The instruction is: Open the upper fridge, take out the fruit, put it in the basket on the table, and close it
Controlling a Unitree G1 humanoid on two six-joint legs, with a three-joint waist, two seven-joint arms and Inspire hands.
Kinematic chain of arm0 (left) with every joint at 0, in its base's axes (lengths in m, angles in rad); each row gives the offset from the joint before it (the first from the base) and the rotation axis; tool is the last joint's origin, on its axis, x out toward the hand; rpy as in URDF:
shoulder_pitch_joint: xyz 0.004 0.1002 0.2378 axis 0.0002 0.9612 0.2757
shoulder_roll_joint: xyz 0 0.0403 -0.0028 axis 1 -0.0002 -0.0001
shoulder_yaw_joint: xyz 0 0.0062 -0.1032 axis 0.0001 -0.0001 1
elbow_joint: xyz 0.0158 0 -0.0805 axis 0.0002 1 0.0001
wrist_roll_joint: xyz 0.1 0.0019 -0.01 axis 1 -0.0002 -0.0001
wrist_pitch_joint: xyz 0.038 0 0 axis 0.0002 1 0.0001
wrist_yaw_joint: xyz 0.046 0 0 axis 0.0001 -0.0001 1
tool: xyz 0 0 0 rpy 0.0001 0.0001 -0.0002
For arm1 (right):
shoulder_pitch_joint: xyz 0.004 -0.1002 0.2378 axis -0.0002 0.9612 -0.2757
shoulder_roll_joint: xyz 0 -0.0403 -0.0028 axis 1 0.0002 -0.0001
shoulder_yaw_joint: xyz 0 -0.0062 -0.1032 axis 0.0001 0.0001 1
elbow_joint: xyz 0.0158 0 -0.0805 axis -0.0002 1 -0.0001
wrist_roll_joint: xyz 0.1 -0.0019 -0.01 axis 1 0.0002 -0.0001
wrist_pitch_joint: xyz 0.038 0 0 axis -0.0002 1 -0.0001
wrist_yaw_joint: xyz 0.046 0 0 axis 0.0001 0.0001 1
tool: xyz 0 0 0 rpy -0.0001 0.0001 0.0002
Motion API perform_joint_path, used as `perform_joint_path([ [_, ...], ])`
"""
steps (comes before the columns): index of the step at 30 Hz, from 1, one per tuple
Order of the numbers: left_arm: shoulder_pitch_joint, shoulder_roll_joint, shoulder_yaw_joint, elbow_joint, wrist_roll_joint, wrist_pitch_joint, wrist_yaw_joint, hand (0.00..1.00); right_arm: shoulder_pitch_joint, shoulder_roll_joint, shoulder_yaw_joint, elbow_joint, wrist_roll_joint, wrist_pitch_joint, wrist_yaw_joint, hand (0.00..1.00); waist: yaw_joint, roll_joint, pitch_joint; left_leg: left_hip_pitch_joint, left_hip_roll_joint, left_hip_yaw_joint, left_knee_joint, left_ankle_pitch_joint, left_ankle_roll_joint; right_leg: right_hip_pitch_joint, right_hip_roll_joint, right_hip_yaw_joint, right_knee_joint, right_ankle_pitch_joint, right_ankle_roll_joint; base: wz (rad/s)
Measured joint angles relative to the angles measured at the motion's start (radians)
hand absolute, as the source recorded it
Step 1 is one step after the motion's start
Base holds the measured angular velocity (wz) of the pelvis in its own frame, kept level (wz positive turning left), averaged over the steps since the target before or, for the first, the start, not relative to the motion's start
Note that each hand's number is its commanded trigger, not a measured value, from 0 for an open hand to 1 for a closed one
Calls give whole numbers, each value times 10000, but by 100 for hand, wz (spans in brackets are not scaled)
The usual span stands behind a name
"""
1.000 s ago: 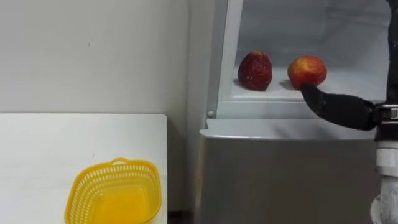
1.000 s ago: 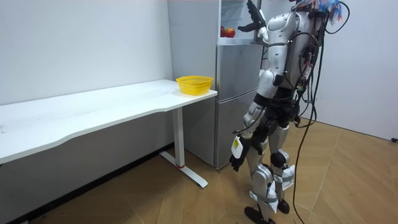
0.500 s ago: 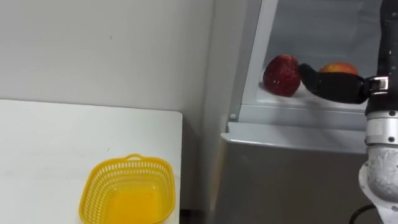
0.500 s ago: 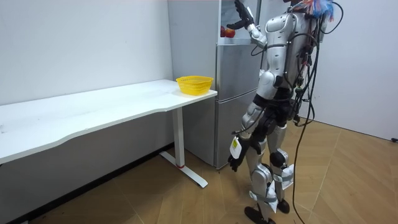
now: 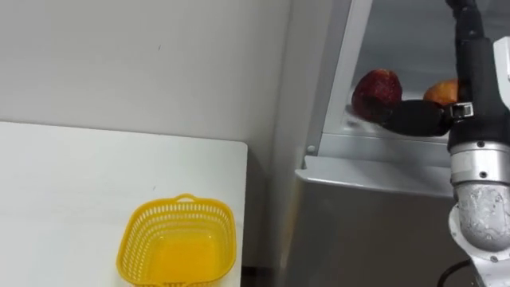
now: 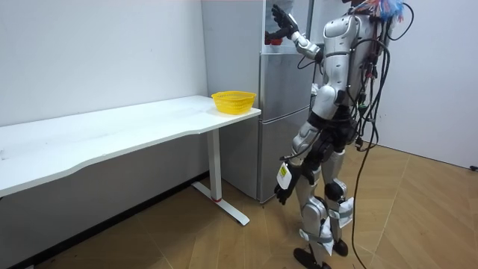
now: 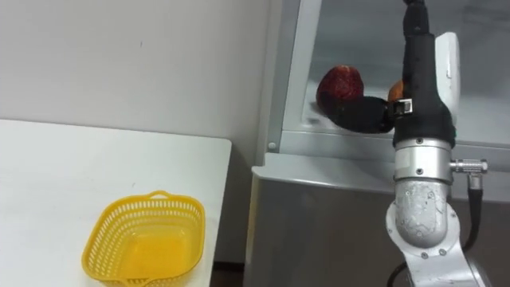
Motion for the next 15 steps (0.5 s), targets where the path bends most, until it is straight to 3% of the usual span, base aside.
perform_joint_path([
  [11, 172, -15, 9, -322, 11, 124, -20, 0, -180, -63, 258, 354, 51, 191, 319, 0, 10, 64, -21, -73, -10, -199, 134, 8, -17, 62, 5, -86, 12, 2, -3, 5],
  [15, 248, -59, 231, -323, 67, 136, -126, 0, -201, -66, 259, 447, 40, 239, 545, 0, 12, 138, -99, -81, -12, -199, 147, 11, -21, 57, 3, -87, 23, 5, -9, 0],
])
